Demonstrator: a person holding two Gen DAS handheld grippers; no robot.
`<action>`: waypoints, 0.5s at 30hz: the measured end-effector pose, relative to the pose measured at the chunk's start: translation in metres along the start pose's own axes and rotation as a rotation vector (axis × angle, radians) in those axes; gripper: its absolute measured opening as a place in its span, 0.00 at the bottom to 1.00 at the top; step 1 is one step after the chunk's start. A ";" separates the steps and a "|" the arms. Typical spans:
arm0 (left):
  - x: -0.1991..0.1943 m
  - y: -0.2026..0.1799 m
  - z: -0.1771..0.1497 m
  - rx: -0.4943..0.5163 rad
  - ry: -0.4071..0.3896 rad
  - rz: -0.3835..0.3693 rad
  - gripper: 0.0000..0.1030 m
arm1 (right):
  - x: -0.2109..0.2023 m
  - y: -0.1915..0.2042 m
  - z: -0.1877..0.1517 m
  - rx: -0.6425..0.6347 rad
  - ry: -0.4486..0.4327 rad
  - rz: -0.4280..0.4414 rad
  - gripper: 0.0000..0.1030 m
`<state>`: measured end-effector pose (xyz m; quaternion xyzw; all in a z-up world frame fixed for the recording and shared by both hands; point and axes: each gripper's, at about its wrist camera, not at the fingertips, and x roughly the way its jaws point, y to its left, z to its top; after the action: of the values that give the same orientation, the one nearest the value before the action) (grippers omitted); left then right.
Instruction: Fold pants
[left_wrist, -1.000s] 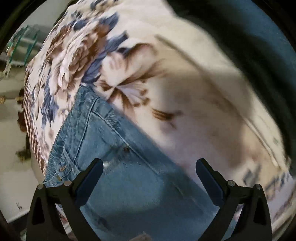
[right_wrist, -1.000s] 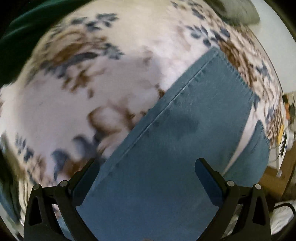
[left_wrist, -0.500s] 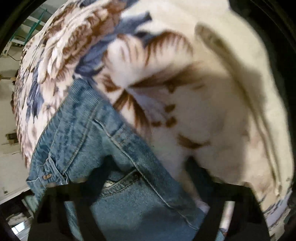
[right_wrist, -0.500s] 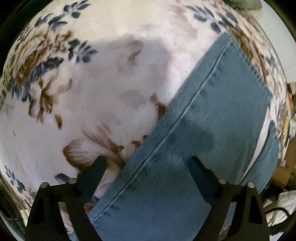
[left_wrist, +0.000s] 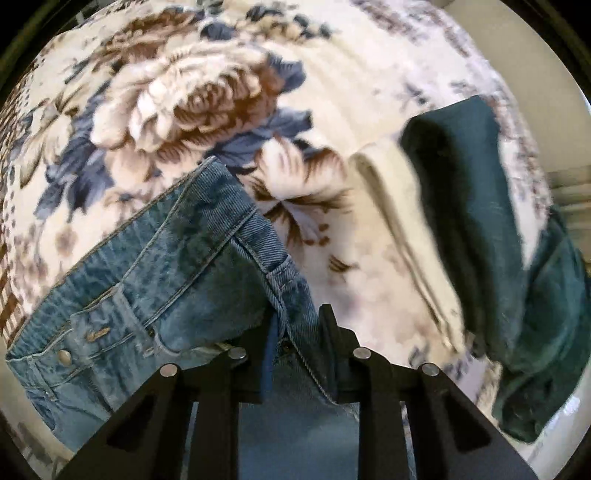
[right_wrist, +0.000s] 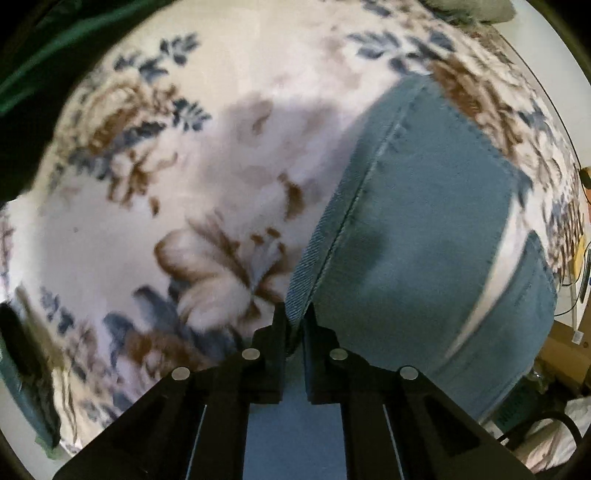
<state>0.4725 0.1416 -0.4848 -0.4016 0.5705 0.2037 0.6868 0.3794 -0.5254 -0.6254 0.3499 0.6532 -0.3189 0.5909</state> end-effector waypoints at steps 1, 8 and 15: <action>-0.010 0.008 -0.002 0.002 -0.006 -0.019 0.18 | -0.009 -0.007 -0.006 -0.001 -0.009 0.012 0.07; -0.088 0.059 -0.088 0.010 -0.068 -0.144 0.17 | -0.078 -0.085 -0.044 -0.007 -0.056 0.126 0.07; -0.116 0.148 -0.168 -0.072 -0.106 -0.149 0.16 | -0.096 -0.169 -0.113 -0.075 -0.074 0.137 0.07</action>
<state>0.2279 0.1183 -0.4270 -0.4558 0.4942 0.1936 0.7145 0.1825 -0.5324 -0.5181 0.3596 0.6170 -0.2657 0.6476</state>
